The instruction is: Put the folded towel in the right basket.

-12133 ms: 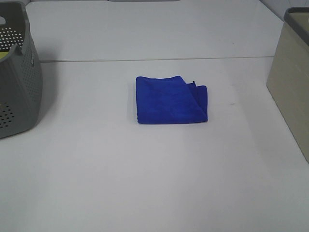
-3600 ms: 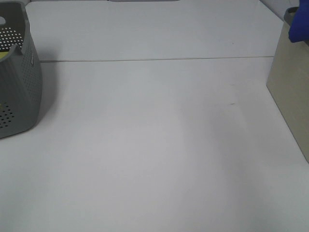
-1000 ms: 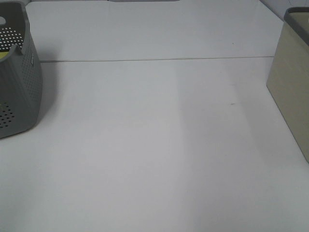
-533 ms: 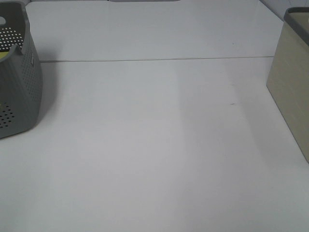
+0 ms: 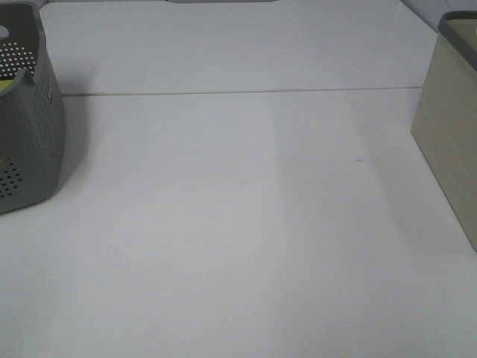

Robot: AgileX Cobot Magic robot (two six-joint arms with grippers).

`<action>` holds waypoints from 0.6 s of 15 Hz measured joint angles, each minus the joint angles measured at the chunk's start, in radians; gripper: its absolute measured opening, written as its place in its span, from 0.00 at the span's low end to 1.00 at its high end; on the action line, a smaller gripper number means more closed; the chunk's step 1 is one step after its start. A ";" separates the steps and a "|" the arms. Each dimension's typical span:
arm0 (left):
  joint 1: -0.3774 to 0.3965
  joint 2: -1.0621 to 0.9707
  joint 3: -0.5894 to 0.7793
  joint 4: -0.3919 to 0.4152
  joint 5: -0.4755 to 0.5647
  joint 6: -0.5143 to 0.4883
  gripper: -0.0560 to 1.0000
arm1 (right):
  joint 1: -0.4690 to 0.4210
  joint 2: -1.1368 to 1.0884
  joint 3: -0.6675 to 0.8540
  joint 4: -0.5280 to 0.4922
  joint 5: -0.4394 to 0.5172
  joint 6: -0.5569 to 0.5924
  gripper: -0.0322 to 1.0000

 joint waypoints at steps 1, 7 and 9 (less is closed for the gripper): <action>0.000 0.000 0.000 0.000 0.000 0.000 0.98 | 0.000 0.000 0.009 -0.006 0.004 0.000 0.98; 0.000 0.000 0.000 0.000 0.000 0.000 0.98 | 0.000 0.000 0.034 0.023 -0.026 -0.041 0.98; 0.000 0.000 0.000 0.000 0.000 0.000 0.98 | 0.000 0.000 0.034 0.054 -0.026 -0.050 0.98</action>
